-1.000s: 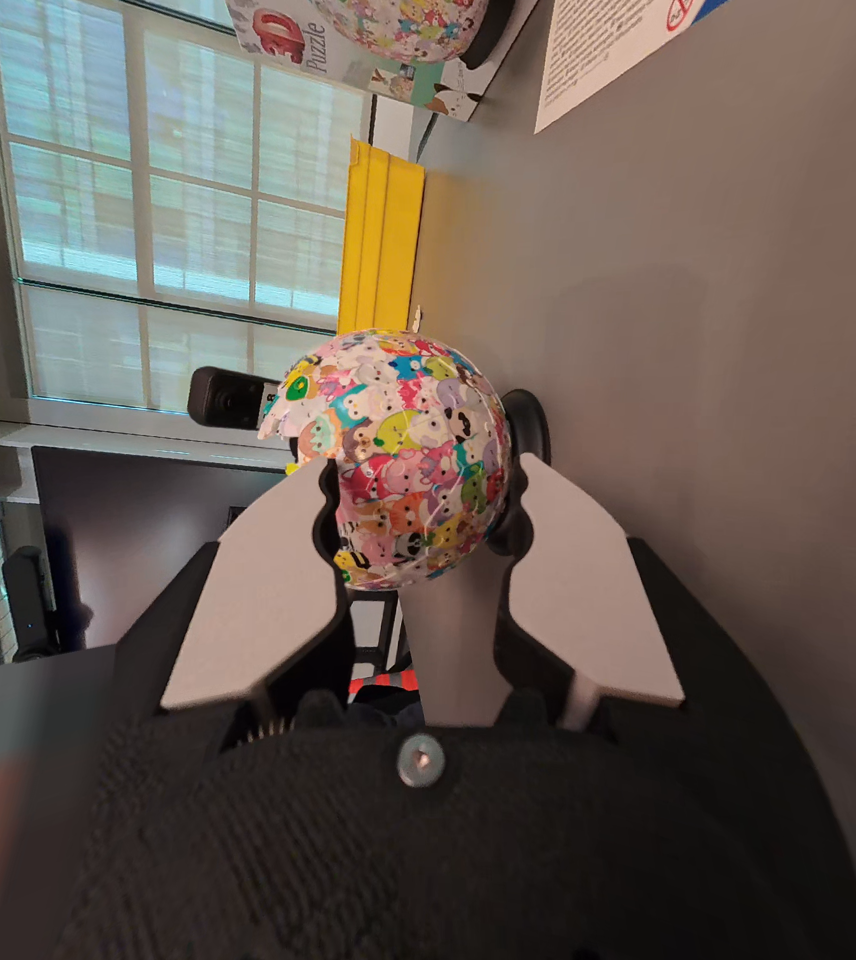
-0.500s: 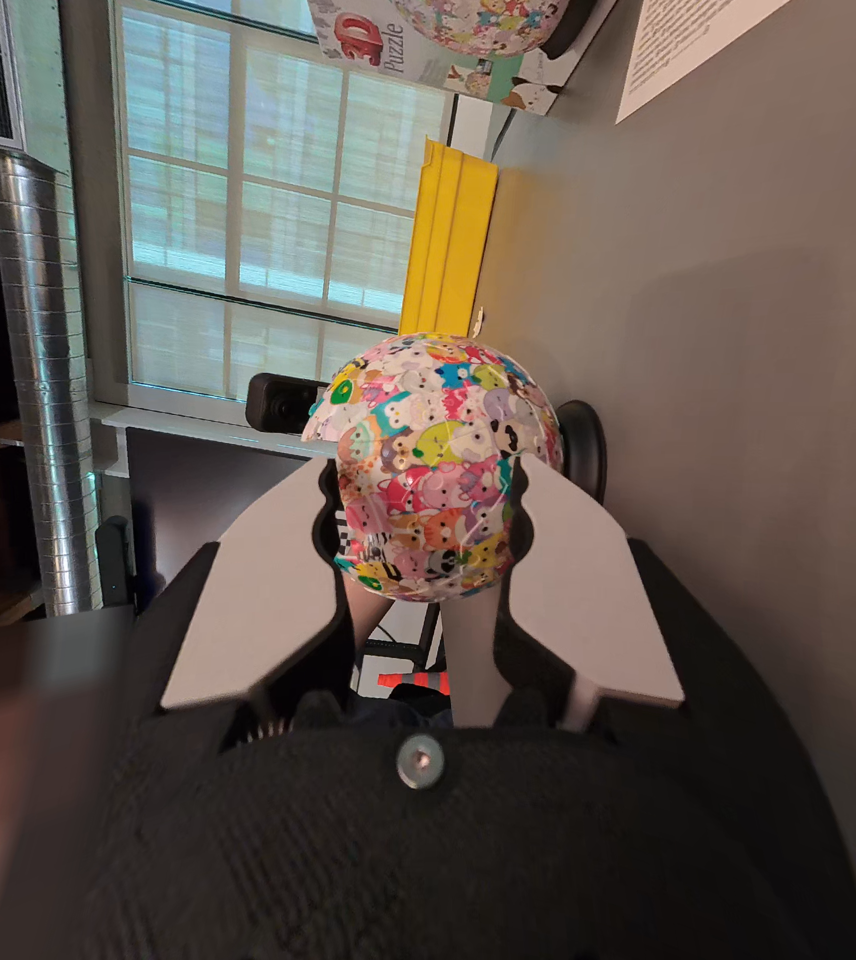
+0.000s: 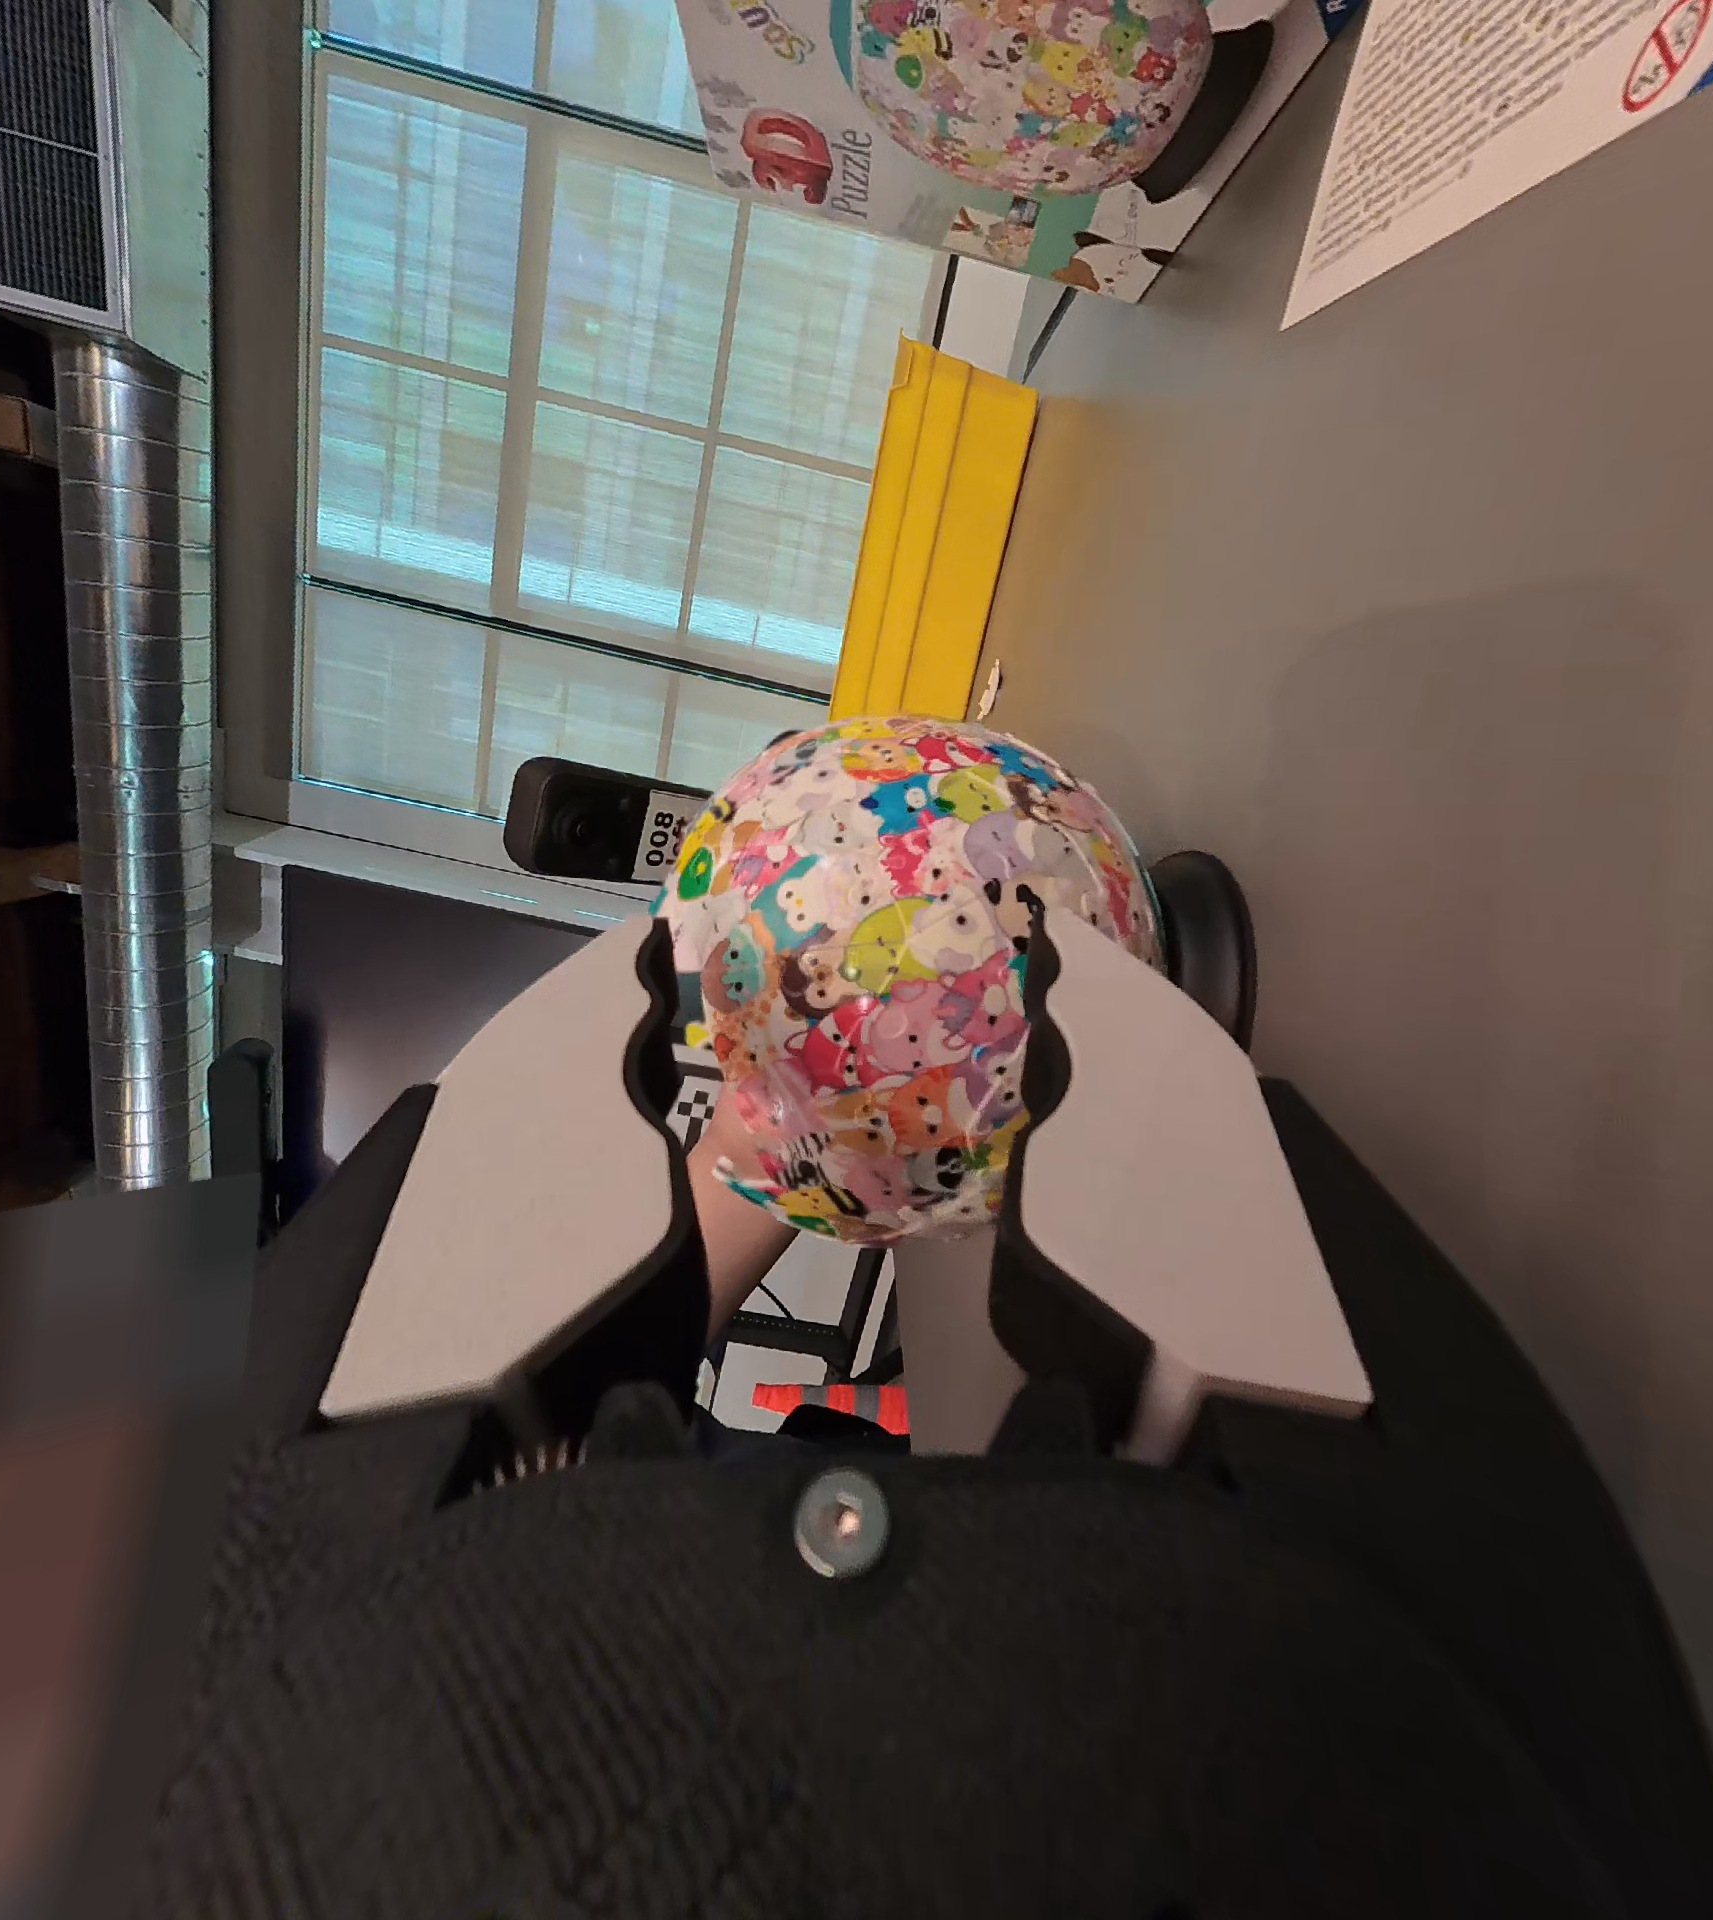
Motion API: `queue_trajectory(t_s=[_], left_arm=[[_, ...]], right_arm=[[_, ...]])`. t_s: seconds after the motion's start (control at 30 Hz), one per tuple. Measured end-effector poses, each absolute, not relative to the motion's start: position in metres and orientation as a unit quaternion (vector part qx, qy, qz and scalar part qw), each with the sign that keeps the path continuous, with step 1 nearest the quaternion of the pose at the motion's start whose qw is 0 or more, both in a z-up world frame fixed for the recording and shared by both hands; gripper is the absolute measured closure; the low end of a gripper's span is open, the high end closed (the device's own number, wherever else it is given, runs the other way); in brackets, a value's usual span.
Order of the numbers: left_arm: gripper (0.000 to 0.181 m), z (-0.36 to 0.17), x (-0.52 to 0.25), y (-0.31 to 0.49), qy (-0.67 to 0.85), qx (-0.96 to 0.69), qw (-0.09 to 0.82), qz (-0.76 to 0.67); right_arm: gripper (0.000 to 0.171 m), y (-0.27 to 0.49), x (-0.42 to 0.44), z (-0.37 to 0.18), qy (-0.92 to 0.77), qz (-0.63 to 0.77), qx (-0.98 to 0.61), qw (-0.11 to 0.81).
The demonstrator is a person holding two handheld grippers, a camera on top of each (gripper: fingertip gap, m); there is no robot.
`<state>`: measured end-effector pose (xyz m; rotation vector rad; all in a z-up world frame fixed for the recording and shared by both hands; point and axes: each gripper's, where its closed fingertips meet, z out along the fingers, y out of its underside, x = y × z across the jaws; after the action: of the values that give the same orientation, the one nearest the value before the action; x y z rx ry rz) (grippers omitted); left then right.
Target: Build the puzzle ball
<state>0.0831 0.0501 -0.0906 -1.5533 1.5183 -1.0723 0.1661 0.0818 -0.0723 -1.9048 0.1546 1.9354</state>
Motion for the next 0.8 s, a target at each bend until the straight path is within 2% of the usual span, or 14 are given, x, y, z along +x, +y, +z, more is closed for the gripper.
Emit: queue_trajectory(t_s=[0.43, 0.8], left_arm=[[0.067, -0.081, 0.07, 0.047, 0.516, -0.619, 0.319, -0.499], [0.095, -0.105, 0.069, 0.052, 0.568, -0.613, 0.294, -0.465]], right_arm=[[0.106, 0.08, 0.173, -0.082, 0.055, 0.662, -0.713, 0.225], [0.107, 0.08, 0.17, -0.092, 0.067, 0.659, -0.723, 0.196]])
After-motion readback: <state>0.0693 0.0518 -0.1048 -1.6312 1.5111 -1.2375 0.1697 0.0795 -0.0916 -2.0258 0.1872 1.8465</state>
